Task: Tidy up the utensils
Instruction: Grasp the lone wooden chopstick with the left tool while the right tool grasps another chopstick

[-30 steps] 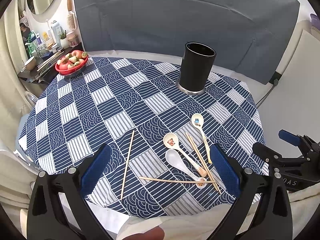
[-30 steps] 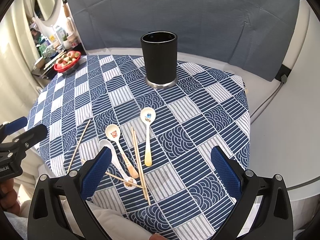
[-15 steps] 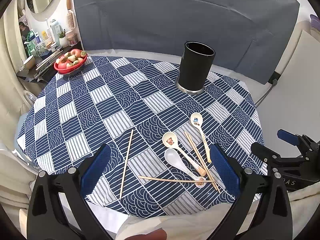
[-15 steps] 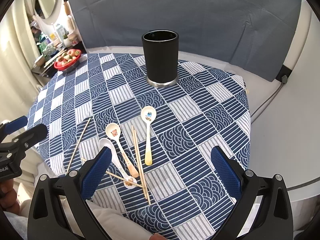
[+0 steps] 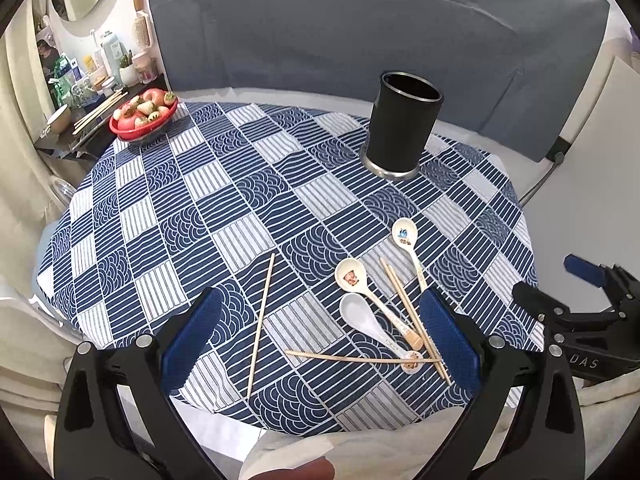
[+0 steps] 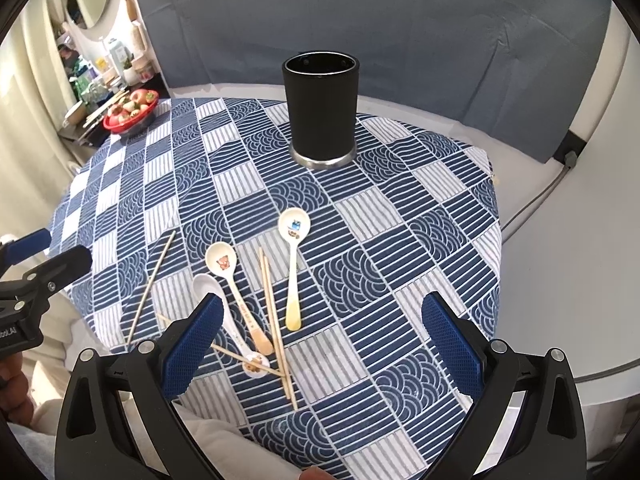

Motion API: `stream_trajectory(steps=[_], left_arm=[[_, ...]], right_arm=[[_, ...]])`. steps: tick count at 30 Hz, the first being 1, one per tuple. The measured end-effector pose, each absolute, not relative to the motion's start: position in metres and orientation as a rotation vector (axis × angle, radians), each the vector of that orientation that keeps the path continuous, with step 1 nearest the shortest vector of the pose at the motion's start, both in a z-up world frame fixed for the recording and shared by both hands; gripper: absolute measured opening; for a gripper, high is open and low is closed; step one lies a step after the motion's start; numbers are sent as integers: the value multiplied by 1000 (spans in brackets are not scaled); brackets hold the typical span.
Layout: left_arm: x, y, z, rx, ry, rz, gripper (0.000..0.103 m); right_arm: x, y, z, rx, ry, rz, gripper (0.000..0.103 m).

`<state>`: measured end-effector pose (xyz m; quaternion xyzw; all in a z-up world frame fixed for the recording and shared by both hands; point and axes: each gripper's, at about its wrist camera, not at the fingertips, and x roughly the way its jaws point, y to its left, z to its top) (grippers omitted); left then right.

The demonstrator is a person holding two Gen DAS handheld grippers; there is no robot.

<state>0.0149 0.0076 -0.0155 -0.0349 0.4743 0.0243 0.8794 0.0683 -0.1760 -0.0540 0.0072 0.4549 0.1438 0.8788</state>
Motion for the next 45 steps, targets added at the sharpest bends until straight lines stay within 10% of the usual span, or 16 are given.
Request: stream_trajectory(steps=[45], left_arm=[[69, 85, -152, -140, 1379, 116, 97]], right_arm=[[158, -88, -154, -186, 1264, 409, 95]])
